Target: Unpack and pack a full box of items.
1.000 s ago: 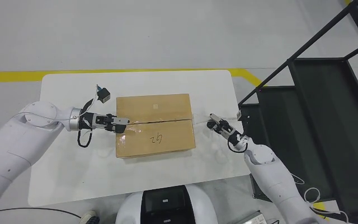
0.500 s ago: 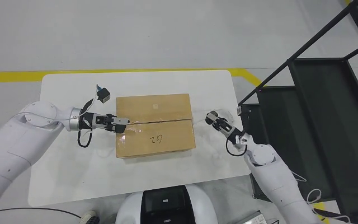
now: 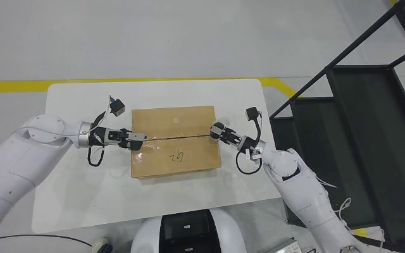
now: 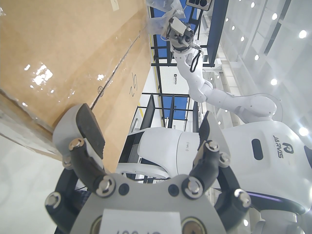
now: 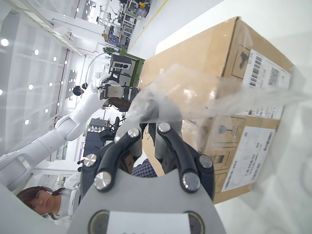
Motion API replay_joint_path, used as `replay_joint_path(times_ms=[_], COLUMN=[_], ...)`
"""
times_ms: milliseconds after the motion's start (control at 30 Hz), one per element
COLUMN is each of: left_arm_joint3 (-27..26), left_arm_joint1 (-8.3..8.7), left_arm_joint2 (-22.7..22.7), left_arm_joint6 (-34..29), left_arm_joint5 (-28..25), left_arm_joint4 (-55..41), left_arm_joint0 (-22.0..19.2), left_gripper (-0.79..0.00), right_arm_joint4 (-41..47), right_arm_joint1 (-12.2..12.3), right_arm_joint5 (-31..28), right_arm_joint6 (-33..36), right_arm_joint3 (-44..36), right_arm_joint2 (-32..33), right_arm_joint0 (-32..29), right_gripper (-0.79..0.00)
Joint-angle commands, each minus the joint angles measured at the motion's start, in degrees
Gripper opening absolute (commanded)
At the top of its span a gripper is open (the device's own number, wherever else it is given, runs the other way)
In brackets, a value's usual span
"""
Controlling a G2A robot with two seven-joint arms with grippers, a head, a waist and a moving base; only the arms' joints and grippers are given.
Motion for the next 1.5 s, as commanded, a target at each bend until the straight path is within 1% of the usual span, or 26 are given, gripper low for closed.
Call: replay_joint_path(times_ms=[0, 367, 500, 600, 767, 1033, 1067, 1100, 1133, 1267, 1467], left_arm_joint3=[0.0, 0.0, 0.0, 0.0, 0.0, 0.0, 0.0, 0.0, 0.0, 0.0, 0.0], left_arm_joint1=[0.0, 0.0, 0.0, 0.0, 0.0, 0.0, 0.0, 0.0, 0.0, 0.0, 0.0], left_arm_joint2=[0.0, 0.0, 0.0, 0.0, 0.0, 0.0, 0.0, 0.0, 0.0, 0.0, 0.0], left_arm_joint6=[0.0, 0.0, 0.0, 0.0, 0.0, 0.0, 0.0, 0.0, 0.0, 0.0, 0.0], left_arm_joint5=[0.0, 0.0, 0.0, 0.0, 0.0, 0.0, 0.0, 0.0, 0.0, 0.0, 0.0], left_arm_joint4=[0.0, 0.0, 0.0, 0.0, 0.0, 0.0, 0.0, 0.0, 0.0, 0.0, 0.0], left_arm_joint0=[0.0, 0.0, 0.0, 0.0, 0.0, 0.0, 0.0, 0.0, 0.0, 0.0, 0.0], left_gripper=[0.0, 0.0, 0.0, 0.0, 0.0, 0.0, 0.0, 0.0, 0.0, 0.0, 0.0], right_arm_joint4=[-0.3, -3.9, -5.5, -6.4, -8.2, -10.2, -10.3, -10.3, -10.3, -10.1, -11.3], right_arm_joint1=[-0.2, -1.3, -1.5, -1.6, -1.6, -1.8, -1.9, -1.9, -2.0, -2.1, -1.8], right_arm_joint5=[0.8, 6.9, 9.2, 10.4, 11.6, 15.2, 15.5, 16.0, 16.3, 16.2, 15.8], right_arm_joint6=[0.7, 3.4, 4.7, 5.1, 5.1, 7.0, 7.2, 7.5, 7.7, 6.9, 5.2], right_arm_joint3=[0.4, 2.6, 2.5, 2.1, 1.2, 0.9, 0.9, 1.0, 1.0, 0.5, -2.4], right_arm_joint2=[-1.1, -6.7, -8.0, -8.7, -9.0, -10.5, -10.8, -11.0, -11.2, -11.1, -9.8], right_arm_joint0=[1.2, 7.1, 8.3, 8.8, 8.8, 10.3, 10.6, 10.8, 11.1, 11.2, 9.5], right_gripper=[-0.785, -0.785, -0.742, -0.748, -0.785, -0.785, -0.72, -0.12, 0.0, 0.0, 0.0])
